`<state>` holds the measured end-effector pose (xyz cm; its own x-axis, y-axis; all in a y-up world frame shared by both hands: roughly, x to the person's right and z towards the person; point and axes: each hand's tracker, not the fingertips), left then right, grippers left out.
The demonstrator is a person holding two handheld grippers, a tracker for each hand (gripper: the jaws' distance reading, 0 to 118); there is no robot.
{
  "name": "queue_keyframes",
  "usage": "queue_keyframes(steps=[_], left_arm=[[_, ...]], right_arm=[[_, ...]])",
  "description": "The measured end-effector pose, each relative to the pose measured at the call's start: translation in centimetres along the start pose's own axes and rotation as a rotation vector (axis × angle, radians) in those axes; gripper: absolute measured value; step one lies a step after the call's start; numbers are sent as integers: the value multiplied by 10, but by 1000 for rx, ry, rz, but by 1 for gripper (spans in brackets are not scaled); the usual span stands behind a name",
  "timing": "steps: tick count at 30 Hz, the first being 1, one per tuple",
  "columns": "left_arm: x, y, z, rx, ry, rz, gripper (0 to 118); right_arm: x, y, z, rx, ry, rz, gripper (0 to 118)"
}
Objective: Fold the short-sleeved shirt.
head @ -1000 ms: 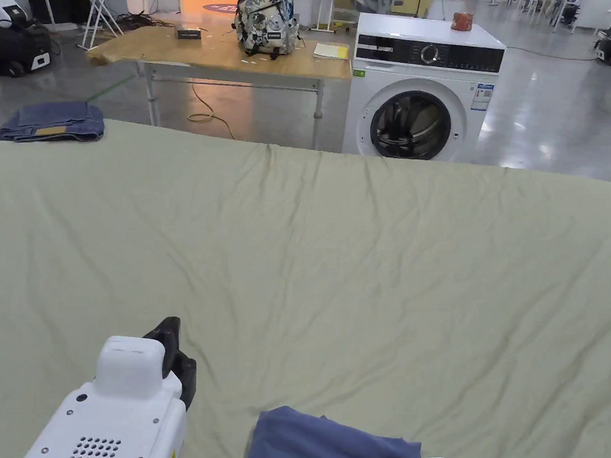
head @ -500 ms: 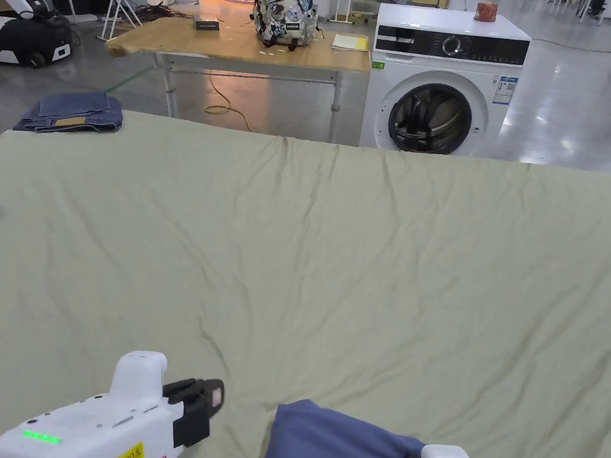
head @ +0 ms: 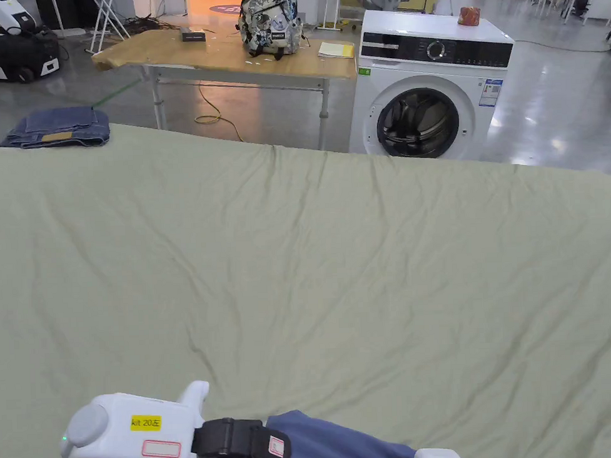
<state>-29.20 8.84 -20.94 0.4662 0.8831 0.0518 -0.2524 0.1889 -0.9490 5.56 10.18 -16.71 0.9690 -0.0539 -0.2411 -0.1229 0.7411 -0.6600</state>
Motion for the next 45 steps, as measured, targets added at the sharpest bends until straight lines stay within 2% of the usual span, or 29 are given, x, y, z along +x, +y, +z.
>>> queue_keyframes(steps=[4,5,6,7,8,9,11,18,23,30,34,40,45], left_arm=[[1,-17,-33,-41,-43,2,95],[1,-19,-38,-26,-89,-2,88],[-7,-17,-38,-4,-103,4,76],[-10,-18,-41,12,-84,19,58],[-13,-19,-44,26,-36,37,32],[-17,-21,-45,38,4,51,26],[-24,-26,-44,64,-82,93,20],[-21,-28,-36,82,-110,99,18],[-2,-24,-29,55,-135,62,18],[11,-15,-1,87,-161,57,18],[14,2,55,154,-169,34,18],[4,28,172,294,-28,-4,18],[-20,45,278,394,103,31,18]], right_arm=[[1,0,0,-1,2,-8,0],[1,0,0,-1,2,-9,0],[1,0,0,-1,3,-9,0],[1,0,0,0,2,-8,0],[1,0,0,0,1,-7,0],[1,0,1,0,-1,-6,0],[1,0,1,0,5,-9,0],[-2,0,4,22,-10,27,0],[0,9,4,56,-66,52,0],[1,23,16,72,-12,27,0],[10,53,31,170,-25,23,0],[34,108,33,330,-83,12,0],[46,139,31,426,-106,-7,0]])
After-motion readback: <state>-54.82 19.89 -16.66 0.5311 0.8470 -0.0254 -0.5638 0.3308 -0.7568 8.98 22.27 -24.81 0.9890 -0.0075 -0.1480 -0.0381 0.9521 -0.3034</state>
